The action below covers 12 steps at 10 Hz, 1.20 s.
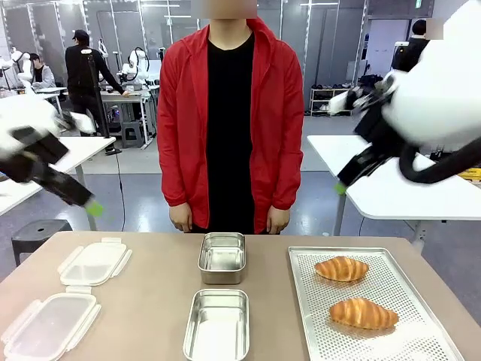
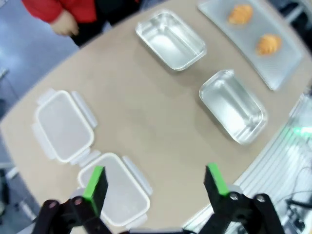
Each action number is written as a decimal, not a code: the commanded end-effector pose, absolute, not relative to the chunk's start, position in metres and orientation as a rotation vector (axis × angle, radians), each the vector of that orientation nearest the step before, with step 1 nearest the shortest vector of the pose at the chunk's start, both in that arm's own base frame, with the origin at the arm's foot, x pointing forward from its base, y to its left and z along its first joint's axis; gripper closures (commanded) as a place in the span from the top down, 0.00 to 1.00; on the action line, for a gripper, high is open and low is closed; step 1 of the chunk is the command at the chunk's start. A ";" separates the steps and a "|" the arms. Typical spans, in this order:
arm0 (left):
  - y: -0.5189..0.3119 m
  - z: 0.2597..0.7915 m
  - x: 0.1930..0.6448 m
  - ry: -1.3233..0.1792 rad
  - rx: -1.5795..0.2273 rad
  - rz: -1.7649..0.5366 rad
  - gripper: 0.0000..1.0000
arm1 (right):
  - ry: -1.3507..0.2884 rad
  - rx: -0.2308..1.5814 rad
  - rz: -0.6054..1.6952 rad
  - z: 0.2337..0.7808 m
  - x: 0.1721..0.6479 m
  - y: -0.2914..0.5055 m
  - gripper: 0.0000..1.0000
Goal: Place the bread into the airtight container.
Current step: Pick up a Butter Roll and place it into an empty Airtight Container.
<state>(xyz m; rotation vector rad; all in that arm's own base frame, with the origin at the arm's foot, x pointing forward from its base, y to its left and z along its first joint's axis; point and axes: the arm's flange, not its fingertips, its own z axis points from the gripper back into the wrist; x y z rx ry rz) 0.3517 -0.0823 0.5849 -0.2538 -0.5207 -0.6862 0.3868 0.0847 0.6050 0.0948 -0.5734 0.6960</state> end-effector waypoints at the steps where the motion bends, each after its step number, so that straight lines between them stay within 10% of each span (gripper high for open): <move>1: -0.041 0.630 0.328 -0.444 -0.284 -0.726 1.00 | -0.540 0.145 0.774 0.625 0.376 0.036 1.00; 12: 0.077 0.682 0.260 -0.518 -0.331 -0.642 1.00 | -0.561 0.143 0.771 0.648 0.308 -0.142 1.00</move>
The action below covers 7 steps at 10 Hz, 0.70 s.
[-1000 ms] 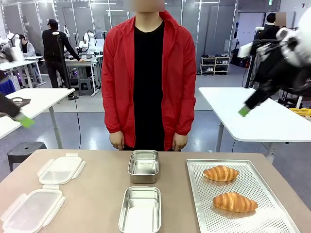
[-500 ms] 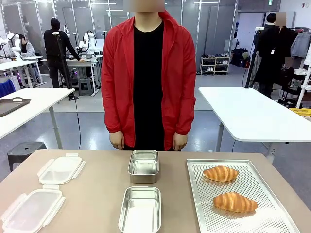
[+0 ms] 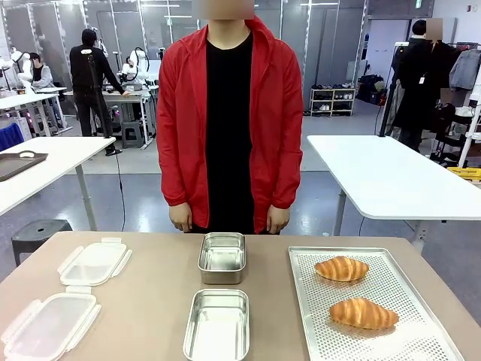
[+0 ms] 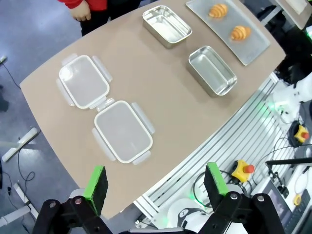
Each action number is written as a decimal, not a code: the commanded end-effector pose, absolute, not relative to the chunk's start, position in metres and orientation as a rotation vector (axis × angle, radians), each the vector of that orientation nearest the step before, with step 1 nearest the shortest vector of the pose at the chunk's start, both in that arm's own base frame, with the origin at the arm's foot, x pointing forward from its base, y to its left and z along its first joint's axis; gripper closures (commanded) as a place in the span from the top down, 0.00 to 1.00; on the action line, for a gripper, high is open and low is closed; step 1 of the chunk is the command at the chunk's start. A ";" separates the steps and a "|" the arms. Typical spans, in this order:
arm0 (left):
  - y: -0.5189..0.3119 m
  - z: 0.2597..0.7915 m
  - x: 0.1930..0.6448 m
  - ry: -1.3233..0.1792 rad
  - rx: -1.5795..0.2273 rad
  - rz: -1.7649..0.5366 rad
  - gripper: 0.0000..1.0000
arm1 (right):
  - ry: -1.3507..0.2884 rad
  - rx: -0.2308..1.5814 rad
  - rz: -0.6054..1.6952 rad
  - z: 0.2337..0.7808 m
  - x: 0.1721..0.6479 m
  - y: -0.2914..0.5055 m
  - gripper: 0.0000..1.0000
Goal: Place the bread into the airtight container.
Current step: Pick up a Butter Roll and place it into an empty Airtight Container.
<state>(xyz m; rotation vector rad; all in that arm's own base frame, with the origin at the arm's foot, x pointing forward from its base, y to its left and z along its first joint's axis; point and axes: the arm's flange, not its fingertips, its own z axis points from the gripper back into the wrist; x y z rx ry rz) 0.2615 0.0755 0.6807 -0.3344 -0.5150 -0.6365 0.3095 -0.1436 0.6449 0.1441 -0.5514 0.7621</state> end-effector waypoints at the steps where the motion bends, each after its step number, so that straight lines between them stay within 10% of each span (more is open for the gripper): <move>1: 0.077 0.682 0.260 -0.518 -0.331 -0.642 1.00 | -0.561 0.143 0.771 0.648 0.308 -0.142 1.00; 7: 0.077 0.682 0.260 -0.518 -0.331 -0.642 1.00 | -0.533 -0.019 1.151 0.637 0.321 -0.077 1.00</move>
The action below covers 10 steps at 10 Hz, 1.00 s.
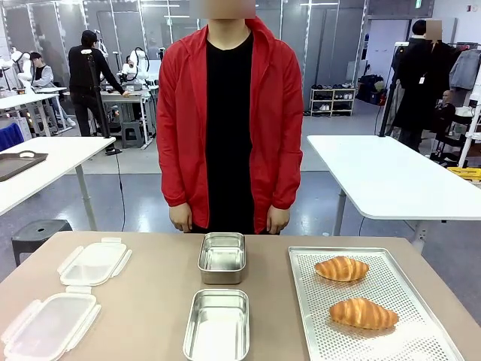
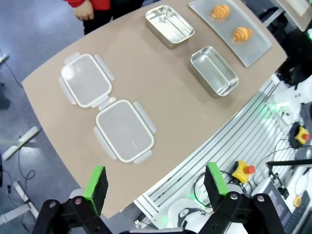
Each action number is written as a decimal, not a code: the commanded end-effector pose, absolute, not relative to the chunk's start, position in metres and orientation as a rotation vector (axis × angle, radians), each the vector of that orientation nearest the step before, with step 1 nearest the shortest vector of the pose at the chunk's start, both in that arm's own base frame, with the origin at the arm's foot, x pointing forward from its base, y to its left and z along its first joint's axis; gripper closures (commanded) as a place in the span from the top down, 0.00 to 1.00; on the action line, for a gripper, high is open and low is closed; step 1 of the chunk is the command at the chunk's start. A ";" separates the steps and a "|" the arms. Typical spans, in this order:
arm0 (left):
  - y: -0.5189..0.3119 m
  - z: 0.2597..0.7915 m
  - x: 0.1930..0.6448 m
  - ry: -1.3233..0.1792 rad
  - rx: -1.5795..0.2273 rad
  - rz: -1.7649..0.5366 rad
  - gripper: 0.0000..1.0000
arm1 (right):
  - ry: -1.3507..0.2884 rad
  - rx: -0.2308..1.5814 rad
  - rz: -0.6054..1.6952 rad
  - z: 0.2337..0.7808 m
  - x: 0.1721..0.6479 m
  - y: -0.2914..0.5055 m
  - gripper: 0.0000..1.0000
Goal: Place the bread into the airtight container.
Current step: Pick up a Butter Roll and place it into an empty Airtight Container.
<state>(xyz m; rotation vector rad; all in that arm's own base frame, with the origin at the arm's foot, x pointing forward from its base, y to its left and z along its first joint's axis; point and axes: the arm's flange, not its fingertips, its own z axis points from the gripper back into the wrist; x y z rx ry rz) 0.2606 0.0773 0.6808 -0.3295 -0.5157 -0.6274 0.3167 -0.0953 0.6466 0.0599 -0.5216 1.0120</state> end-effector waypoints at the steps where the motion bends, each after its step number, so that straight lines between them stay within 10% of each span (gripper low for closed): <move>1: 0.077 0.682 0.260 -0.518 -0.331 -0.642 1.00 | -0.514 -0.059 1.255 0.622 0.328 -0.052 1.00; 10: 0.077 0.682 0.260 -0.518 -0.331 -0.642 1.00 | -0.237 -0.160 1.428 0.441 0.377 0.045 1.00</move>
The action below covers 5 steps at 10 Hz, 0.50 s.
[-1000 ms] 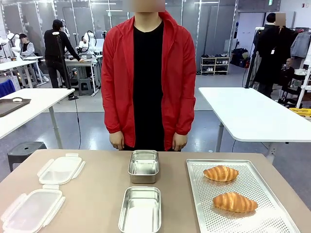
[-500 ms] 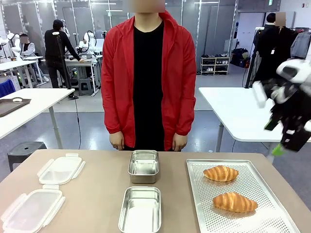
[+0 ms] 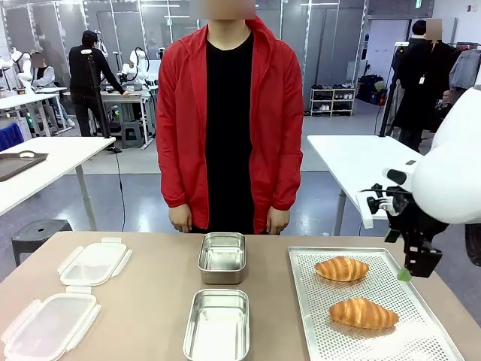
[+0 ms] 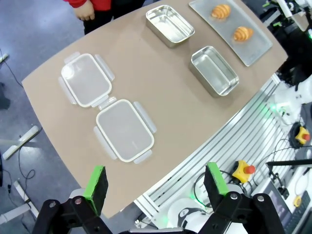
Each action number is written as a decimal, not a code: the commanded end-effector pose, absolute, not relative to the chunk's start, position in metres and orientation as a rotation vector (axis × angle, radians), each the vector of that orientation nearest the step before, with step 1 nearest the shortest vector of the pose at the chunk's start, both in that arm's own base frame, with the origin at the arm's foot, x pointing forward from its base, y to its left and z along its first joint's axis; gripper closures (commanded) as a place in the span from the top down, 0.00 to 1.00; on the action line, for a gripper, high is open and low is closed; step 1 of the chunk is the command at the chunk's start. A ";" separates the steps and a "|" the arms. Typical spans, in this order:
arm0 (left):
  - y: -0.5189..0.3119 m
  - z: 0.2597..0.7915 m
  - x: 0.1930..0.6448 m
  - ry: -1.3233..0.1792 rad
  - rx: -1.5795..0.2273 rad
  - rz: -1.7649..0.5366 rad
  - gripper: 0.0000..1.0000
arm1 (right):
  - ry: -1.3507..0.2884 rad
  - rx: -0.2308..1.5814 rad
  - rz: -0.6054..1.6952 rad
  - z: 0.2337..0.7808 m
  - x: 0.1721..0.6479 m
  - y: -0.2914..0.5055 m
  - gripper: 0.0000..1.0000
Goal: Place the bread into the airtight container.
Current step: Pick up a Butter Roll and place it into an empty Airtight Container.
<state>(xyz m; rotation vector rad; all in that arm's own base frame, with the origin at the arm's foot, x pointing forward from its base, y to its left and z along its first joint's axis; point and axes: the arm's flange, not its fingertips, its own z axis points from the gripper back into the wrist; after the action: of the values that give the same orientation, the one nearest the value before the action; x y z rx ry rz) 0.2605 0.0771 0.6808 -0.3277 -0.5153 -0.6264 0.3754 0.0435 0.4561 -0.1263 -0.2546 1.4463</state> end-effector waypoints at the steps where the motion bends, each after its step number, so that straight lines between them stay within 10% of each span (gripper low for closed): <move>1: 0.077 0.682 0.260 -0.518 -0.331 -0.642 1.00 | -0.232 -0.152 1.429 0.428 0.380 0.048 1.00; 5: 0.077 0.682 0.260 -0.518 -0.331 -0.642 1.00 | -0.190 -0.129 1.383 0.383 0.386 0.055 1.00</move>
<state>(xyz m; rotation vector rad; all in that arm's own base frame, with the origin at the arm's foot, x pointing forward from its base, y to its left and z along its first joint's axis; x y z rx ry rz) 0.2605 0.0771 0.6808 -0.3275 -0.5152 -0.6262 0.4016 0.0518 0.4000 -0.1065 -0.1918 1.4214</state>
